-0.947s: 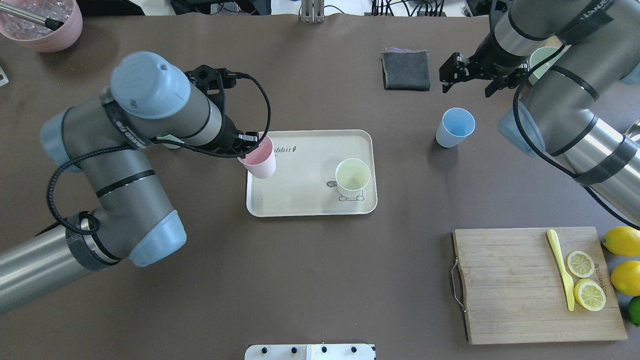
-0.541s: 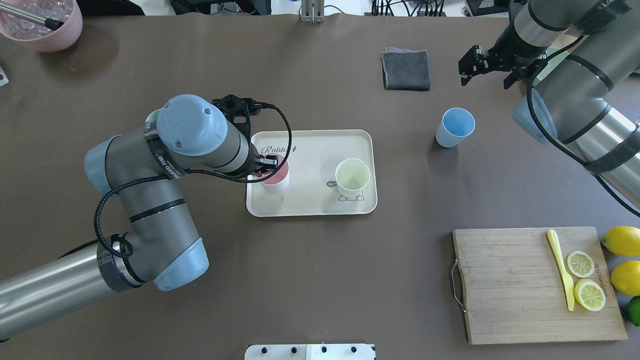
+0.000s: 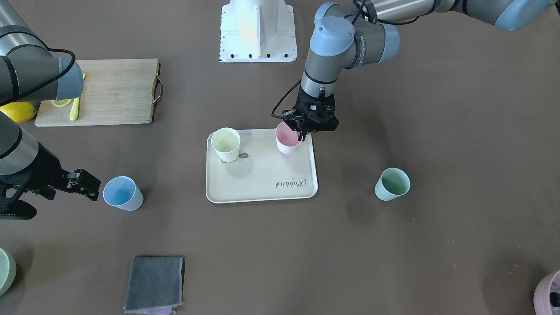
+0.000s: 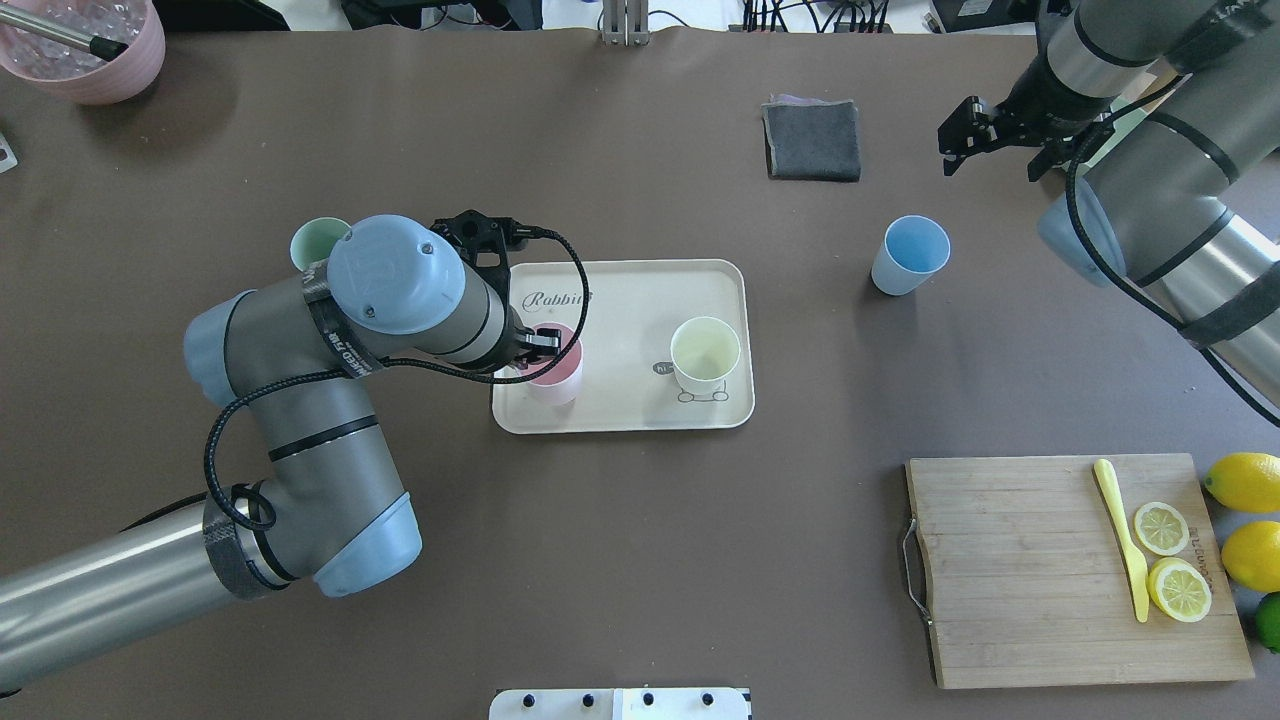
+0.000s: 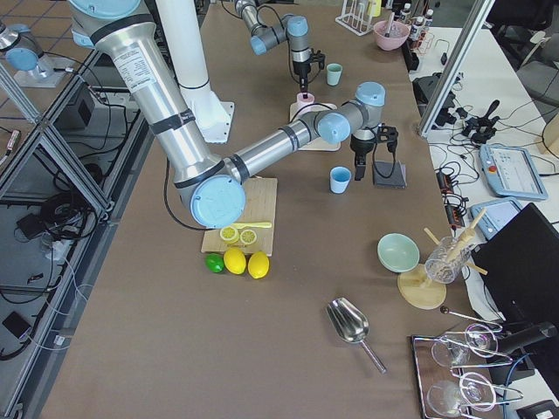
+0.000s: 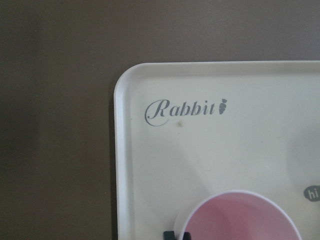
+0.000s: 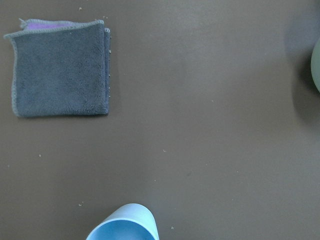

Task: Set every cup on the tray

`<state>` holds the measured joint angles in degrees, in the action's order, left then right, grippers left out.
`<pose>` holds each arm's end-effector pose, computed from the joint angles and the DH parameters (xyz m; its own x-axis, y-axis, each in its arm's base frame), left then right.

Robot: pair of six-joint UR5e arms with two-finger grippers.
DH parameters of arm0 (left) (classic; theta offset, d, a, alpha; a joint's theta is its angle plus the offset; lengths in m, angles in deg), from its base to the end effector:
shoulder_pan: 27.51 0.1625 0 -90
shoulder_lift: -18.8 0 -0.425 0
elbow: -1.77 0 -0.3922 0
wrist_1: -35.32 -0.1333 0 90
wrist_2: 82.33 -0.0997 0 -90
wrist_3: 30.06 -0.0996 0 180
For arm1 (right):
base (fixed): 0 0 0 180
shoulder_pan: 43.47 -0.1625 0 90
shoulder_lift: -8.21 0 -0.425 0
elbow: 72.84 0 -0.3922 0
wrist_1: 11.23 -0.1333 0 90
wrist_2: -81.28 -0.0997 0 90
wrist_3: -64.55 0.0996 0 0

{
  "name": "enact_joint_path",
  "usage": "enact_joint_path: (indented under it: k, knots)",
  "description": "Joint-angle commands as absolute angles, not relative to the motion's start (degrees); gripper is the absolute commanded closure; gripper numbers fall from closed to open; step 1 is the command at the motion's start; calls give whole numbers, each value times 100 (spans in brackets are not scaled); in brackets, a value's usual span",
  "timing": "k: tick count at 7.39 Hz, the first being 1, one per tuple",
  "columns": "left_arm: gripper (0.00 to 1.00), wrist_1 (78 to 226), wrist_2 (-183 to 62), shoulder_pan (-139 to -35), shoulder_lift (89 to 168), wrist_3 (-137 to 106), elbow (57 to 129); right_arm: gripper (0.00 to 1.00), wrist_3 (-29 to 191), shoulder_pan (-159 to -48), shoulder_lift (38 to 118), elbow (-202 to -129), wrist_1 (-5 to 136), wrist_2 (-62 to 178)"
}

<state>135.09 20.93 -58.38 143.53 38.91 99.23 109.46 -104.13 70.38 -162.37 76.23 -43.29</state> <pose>0.5188 -0.4388 0.2296 0.6173 0.0380 -0.7858 0.1316 0.9798 0.1507 -0.2633 -0.6252 0.3795 0.7101 0.0731 0.7003 -0.1081 0.9941 0.0058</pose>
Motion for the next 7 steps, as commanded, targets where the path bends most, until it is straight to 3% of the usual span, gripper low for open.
enact_joint_path:
  k: [1,4,6,7]
  knots:
    - [3,13499,1998,-5844,14326,3893,10108,0,10973,-10228,7131,-16178,7544,-4291]
    - [3,13429,2033,-6011,14334,3876,10302,0,11008,-9955,7307,-15575,6447,-4141]
    - [3,13420,2050,-6152,14334,3840,10302,2,11271,-9797,7307,-15580,6348,-4150]
    - [3,13420,2050,-6178,14334,3823,10302,99,11420,-9762,7298,-15607,6339,-4150]
